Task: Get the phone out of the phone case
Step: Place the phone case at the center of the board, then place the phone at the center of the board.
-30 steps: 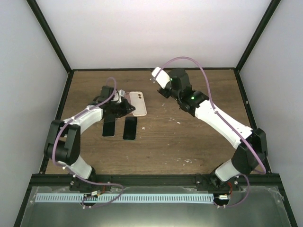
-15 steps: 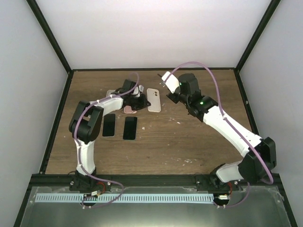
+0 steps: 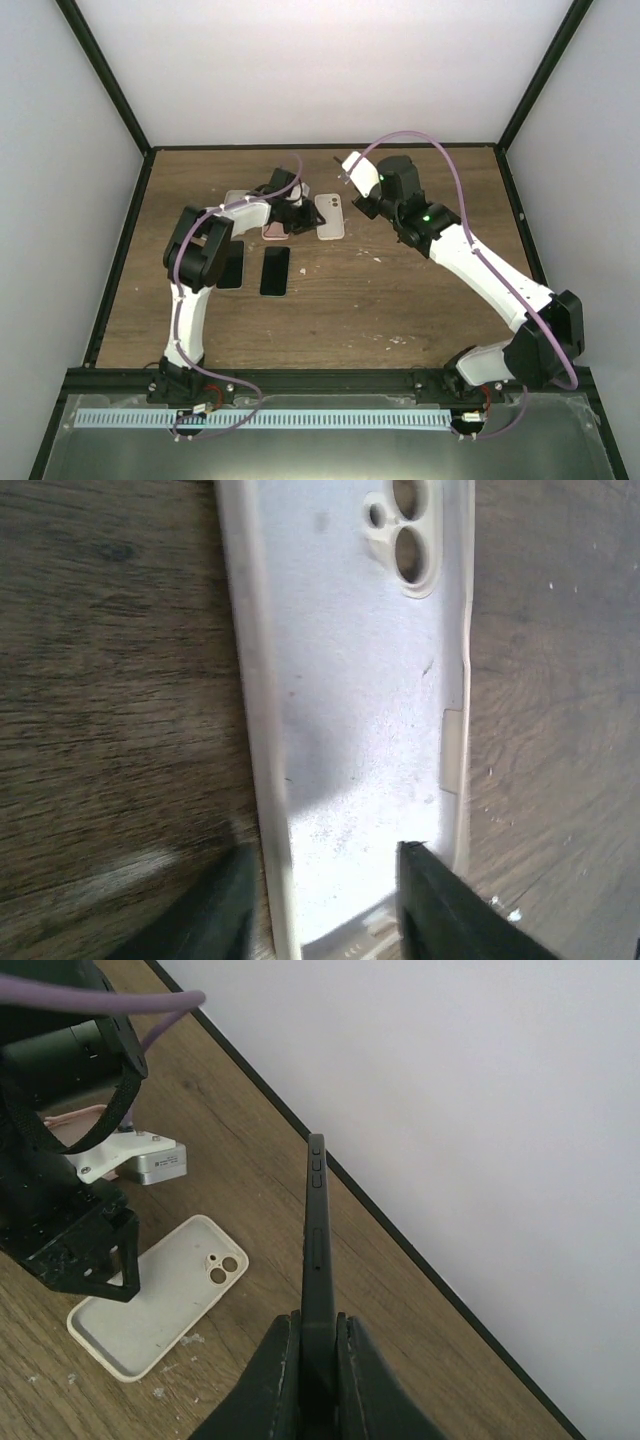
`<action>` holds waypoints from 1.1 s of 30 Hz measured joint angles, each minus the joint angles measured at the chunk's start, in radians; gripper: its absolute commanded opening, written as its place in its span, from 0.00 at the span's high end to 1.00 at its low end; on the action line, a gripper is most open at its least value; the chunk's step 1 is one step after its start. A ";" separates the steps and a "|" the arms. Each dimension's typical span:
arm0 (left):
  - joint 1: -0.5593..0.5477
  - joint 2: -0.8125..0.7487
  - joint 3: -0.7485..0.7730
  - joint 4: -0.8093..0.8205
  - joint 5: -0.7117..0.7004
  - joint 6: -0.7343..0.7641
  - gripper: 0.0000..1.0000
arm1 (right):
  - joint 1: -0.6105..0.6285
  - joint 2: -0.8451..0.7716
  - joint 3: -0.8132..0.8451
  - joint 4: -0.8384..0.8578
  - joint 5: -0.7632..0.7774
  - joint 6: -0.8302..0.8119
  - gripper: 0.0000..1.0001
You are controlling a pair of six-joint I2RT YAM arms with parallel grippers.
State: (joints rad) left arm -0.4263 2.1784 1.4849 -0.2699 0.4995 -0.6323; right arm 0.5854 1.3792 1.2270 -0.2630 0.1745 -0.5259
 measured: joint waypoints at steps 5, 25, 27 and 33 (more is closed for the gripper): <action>0.000 -0.007 0.014 -0.011 0.003 0.005 0.14 | 0.000 0.003 0.000 0.002 0.000 -0.004 0.99; 0.215 -0.441 -0.179 0.184 0.189 -0.195 0.05 | 0.101 0.090 -0.151 0.315 0.182 -0.268 0.99; 0.211 -0.460 -0.201 0.234 0.229 -0.240 0.09 | 0.130 0.106 -0.169 0.358 0.203 -0.309 0.99; 0.201 -0.470 -0.246 0.323 0.299 -0.363 0.18 | 0.208 0.150 -0.184 0.467 0.267 -0.426 0.99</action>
State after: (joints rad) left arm -0.2256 1.7081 1.2392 0.0532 0.7990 -0.9955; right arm 0.7933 1.5288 1.0428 0.2039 0.4416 -0.9520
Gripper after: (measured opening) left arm 0.838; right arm 0.065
